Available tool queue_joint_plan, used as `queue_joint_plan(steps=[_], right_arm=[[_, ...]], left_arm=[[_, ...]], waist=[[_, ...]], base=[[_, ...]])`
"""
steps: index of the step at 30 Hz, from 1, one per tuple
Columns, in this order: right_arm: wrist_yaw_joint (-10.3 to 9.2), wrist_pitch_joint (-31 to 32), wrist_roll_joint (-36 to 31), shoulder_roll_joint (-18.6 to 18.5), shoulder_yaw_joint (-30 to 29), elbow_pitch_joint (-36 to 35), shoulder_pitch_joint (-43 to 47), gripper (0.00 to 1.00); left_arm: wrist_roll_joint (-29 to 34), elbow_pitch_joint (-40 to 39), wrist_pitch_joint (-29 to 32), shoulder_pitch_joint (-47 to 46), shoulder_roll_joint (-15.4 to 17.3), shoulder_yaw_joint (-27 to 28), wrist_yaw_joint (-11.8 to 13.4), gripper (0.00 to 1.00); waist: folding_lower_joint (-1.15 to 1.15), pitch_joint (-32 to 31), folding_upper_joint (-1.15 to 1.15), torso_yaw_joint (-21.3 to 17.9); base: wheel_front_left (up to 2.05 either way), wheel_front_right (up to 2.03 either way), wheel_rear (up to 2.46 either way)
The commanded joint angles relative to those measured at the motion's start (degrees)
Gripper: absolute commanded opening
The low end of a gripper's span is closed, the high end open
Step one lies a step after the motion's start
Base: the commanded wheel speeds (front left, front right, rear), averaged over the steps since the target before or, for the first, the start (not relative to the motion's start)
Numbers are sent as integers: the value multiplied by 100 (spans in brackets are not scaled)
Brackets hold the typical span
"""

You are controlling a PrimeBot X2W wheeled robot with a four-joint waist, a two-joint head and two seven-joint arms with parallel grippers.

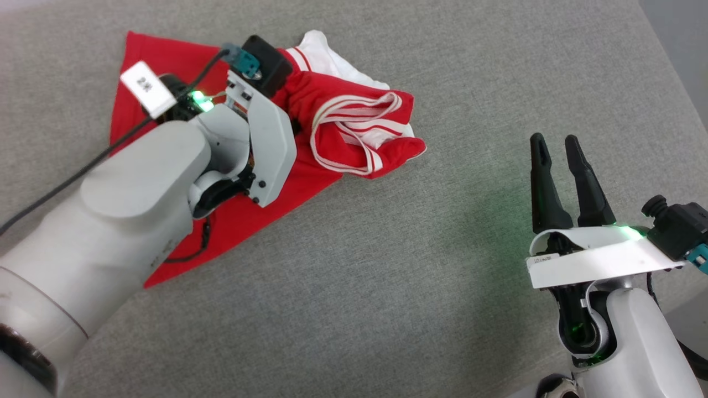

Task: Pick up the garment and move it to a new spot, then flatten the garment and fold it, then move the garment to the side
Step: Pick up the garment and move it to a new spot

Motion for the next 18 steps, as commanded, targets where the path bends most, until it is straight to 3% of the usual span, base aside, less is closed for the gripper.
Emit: queue_joint_plan(steps=[1,6,9,10,11,18], right_arm=[[-7,-2,24,15,34,-22,-82,100],[-8,-2,68,15,48,-16,-47,100],[-8,-2,13,15,0,18,-6,100],[-8,-2,-33,16,-3,39,12,100],[-7,-2,-70,15,-13,57,33,100],[-8,-2,-591,10,-15,224,179,100]], left_arm=[[135,86,162,230,38,-86,9,0],[386,100,446,442,110,-136,12,0],[315,104,179,423,78,-133,12,60],[285,114,61,398,51,-127,12,92],[250,122,-69,369,13,-121,11,100],[-259,7,-1251,248,-232,-44,11,100]], waist=[[0,71,0,-61],[0,130,0,-126],[0,66,0,-73],[0,14,0,-34],[0,-42,0,17],[0,-611,0,542]], base=[[0,0,0],[0,0,0],[0,0,0],[0,0,0],[0,0,0],[0,0,0]])
